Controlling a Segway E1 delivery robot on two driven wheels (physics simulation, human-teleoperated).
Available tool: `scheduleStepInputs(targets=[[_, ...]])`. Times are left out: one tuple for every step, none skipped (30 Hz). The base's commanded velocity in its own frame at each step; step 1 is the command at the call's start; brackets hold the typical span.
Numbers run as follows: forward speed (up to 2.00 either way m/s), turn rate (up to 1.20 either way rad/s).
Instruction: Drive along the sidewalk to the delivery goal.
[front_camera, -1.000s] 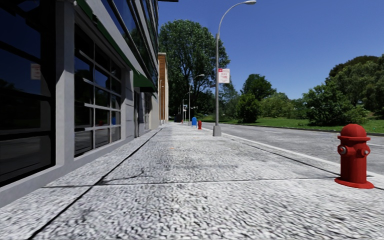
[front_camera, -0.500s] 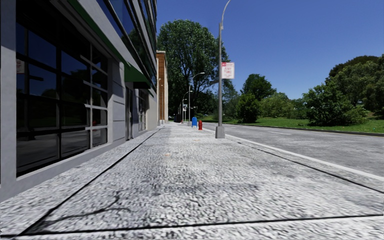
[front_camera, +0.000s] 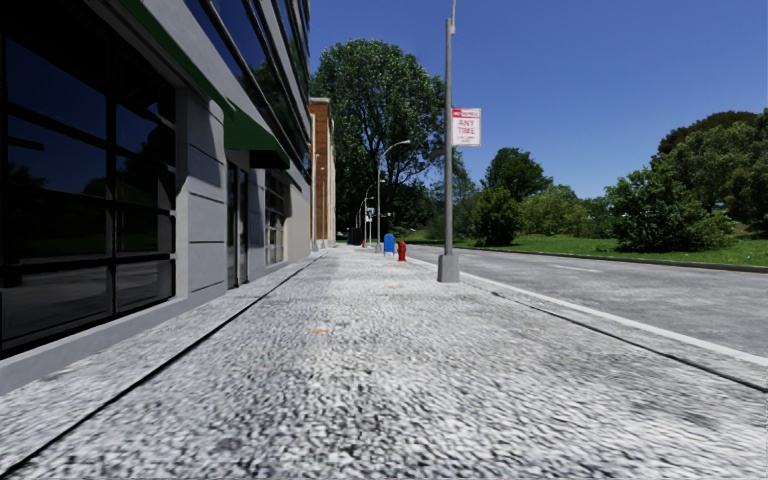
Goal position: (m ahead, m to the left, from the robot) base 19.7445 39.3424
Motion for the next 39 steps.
scheduleStepInputs(targets=[[2.00,0.38],[2.00,0.38],[2.00,0.40],[2.00,0.40],[2.00,0.41],[2.00,0.41],[2.00,0.41],[2.00,0.41],[2.00,0.41],[2.00,0.41],[2.00,0.41],[2.00,0.40],[2.00,0.40],[2.00,0.40],[2.00,0.40],[2.00,0.37],[2.00,0.13],[2.00,0.13],[2.00,0.00],[2.00,0.00],[2.00,0.00],[2.00,0.00],[2.00,0.00],[2.00,0.00],[2.00,0.00],[2.00,0.00],[2.00,0.00],[2.00,0.00],[2.00,0.00],[2.00,0.00],[2.00,0.00],[2.00,0.00],[2.00,-0.07],[2.00,-0.07],[2.00,-0.11],[2.00,-0.14],[2.00,-0.16],[2.00,-0.16],[2.00,-0.22]])
